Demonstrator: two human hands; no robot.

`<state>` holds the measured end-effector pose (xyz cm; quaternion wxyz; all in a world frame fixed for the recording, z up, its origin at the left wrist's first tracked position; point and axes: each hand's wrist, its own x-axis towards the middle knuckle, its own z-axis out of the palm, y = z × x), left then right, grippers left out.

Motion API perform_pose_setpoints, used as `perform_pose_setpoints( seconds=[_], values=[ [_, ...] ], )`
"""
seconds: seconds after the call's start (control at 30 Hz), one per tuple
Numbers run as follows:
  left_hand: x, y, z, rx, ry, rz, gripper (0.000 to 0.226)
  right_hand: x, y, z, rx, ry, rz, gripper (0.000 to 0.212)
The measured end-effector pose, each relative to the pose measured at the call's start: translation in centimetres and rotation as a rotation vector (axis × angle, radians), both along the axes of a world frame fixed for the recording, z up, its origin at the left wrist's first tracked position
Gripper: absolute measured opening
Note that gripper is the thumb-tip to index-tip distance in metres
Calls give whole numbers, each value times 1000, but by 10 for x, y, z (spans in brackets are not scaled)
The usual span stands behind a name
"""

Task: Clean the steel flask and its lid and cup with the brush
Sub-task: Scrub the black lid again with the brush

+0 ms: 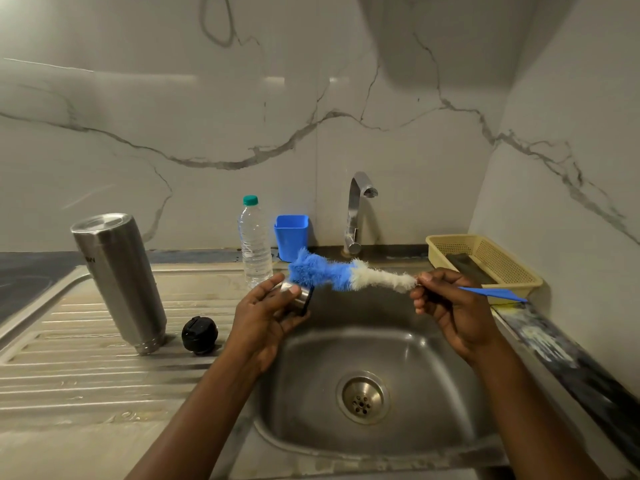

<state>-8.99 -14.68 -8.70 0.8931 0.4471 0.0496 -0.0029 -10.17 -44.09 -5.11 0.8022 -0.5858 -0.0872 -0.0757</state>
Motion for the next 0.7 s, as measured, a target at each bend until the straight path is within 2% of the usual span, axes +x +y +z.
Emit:
perform_pose_setpoints(
  seconds=[0.07, 0.17, 0.37, 0.5, 0.57, 0.7],
  values=[
    [0, -3, 0, 4, 7, -17, 54, 1, 3, -4, 1, 3, 14, 12],
    [0, -7, -2, 60, -2, -12, 37, 3, 12, -8, -59, 2, 45, 25],
    [1, 0, 1, 60, -9, 44, 55, 1, 1, 0, 16, 11, 1, 12],
    [-1, -7, 1, 68, -2, 8, 44, 5, 13, -9, -21, 8, 29, 19],
    [-2, -6, 1, 78, -2, 22, 41, 5, 14, -7, -31, 4, 21, 15],
    [1, 3, -2, 27, 0, 54, 42, 5, 2, -6, 11, 4, -20, 16]
  ],
)
